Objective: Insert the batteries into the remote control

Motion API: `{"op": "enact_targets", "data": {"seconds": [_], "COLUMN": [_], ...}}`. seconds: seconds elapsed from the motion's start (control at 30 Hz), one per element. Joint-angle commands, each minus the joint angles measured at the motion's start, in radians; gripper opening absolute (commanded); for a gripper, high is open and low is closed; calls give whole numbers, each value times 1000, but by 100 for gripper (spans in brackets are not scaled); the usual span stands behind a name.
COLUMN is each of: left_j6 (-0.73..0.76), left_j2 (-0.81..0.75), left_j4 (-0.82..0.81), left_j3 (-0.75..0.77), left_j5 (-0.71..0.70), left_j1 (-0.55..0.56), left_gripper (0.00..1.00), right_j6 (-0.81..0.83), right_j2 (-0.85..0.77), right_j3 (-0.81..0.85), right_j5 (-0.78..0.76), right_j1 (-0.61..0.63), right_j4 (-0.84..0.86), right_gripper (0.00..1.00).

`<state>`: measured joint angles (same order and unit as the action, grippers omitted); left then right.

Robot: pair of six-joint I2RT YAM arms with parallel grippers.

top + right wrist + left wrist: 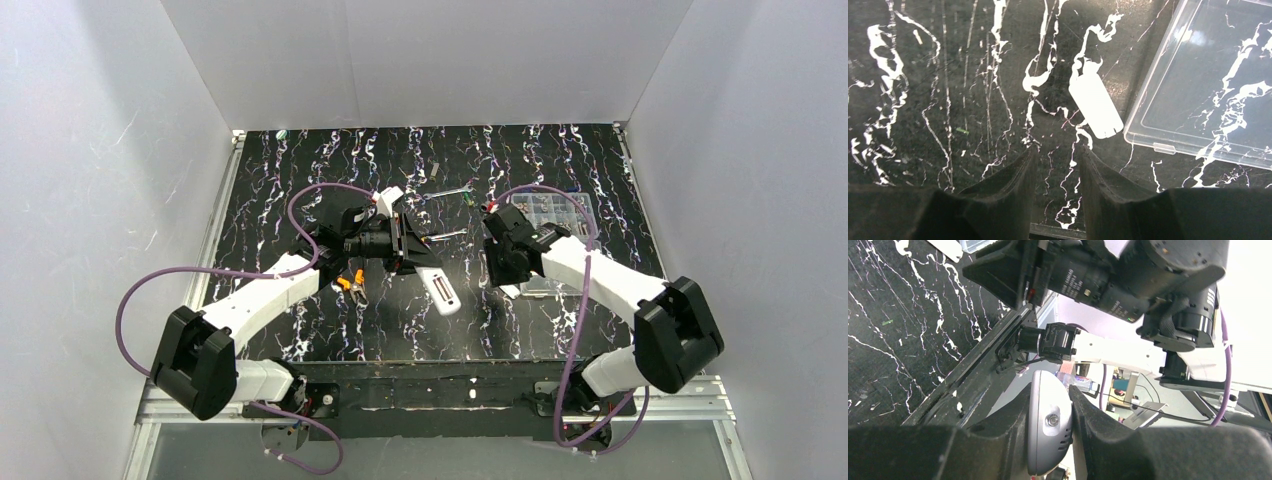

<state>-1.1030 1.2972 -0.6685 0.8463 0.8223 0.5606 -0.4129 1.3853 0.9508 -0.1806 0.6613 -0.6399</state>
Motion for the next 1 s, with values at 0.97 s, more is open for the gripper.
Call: {"op": "enact_targets", "data": {"seconds": [0.97], "left_j6": [28], "left_j2": [1], "left_j4": [42], "left_j3": [45], "left_j5": [57], "left_j1": [5], "left_gripper": [0], "right_j6": [-39], "right_j2": [139], "right_j3": [-49], "right_j5": [16], "right_j1": [-126], "right_j4": [37], "right_gripper": [36]}}
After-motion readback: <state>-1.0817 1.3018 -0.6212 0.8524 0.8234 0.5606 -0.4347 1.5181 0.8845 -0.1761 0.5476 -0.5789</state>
